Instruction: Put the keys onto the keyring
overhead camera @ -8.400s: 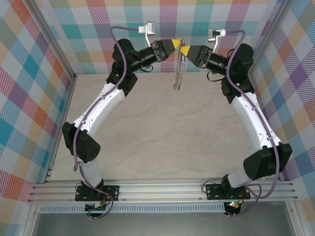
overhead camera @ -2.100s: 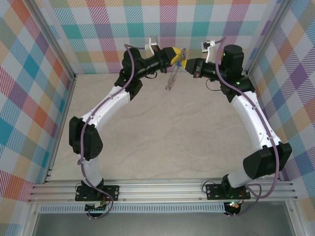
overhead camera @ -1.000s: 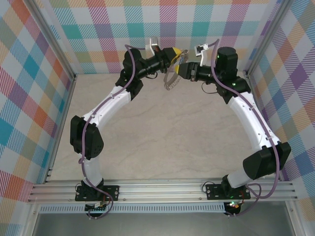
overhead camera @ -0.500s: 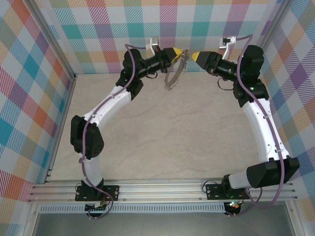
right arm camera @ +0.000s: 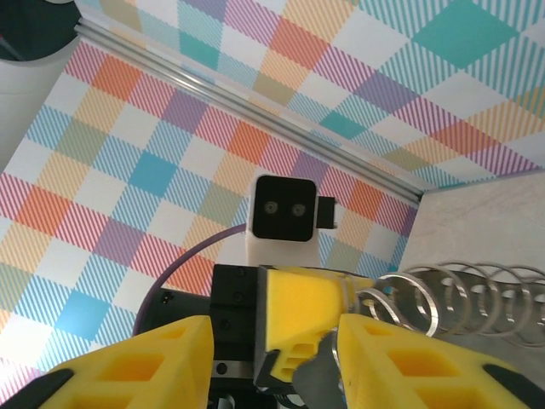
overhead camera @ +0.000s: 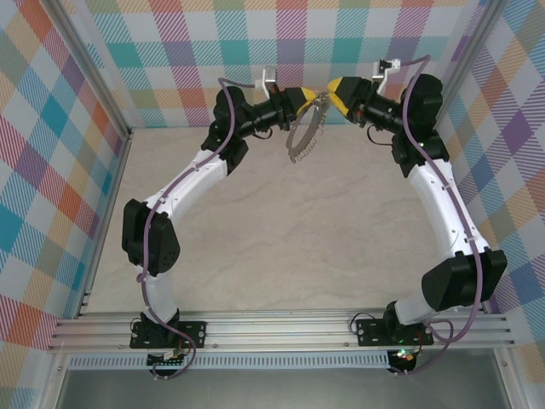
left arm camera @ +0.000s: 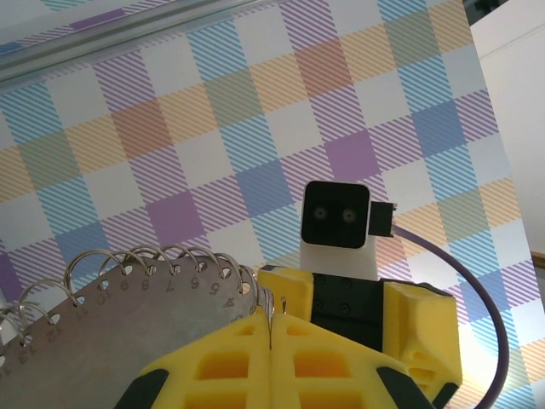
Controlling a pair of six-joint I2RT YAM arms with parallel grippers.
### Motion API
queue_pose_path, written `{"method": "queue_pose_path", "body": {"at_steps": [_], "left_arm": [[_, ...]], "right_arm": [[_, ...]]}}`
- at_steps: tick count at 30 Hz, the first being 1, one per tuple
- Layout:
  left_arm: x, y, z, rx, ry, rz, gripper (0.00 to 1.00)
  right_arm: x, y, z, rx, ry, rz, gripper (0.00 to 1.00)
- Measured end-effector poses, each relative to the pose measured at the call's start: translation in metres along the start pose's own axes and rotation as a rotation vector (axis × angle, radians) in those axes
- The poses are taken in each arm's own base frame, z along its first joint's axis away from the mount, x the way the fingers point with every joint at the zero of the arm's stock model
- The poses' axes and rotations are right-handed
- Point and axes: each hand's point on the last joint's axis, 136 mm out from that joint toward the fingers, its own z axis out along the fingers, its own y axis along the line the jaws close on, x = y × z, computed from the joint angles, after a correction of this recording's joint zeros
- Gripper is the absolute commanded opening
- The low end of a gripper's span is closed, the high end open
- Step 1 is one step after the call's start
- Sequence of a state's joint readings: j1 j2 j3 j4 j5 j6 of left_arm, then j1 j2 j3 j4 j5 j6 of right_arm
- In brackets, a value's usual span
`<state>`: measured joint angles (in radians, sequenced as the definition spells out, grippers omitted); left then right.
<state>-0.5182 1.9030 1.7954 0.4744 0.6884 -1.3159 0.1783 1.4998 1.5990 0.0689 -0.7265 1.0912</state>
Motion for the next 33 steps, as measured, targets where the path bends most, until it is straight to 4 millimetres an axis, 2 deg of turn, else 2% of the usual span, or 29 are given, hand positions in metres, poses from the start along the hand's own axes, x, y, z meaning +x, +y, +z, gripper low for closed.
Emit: {"method": "queue_pose_path", "body": {"at_steps": [4,11,22,33], "left_arm": [[0.001,0.0,0.0,0.001,0.003,0.0,0.0],[0.001,0.0,0.0,0.0,0.003,0.0,0.0],[0.002,0.0,0.0,0.001,0.01,0.0,0.0],[0.002,0.0,0.0,0.002,0.01,0.0,0.0]], "right_arm": [[0.005,0.004,0.003,-0.011,0.011,0.001,0.34],[0.008,0.005,0.006,-0.014,0.017,0.002,0.33],[0.01,-0.014,0.008,0.021,0.005,0.025,0.33],[0.016,-0.012,0.012,0.014,0.018,0.022,0.31]]}}
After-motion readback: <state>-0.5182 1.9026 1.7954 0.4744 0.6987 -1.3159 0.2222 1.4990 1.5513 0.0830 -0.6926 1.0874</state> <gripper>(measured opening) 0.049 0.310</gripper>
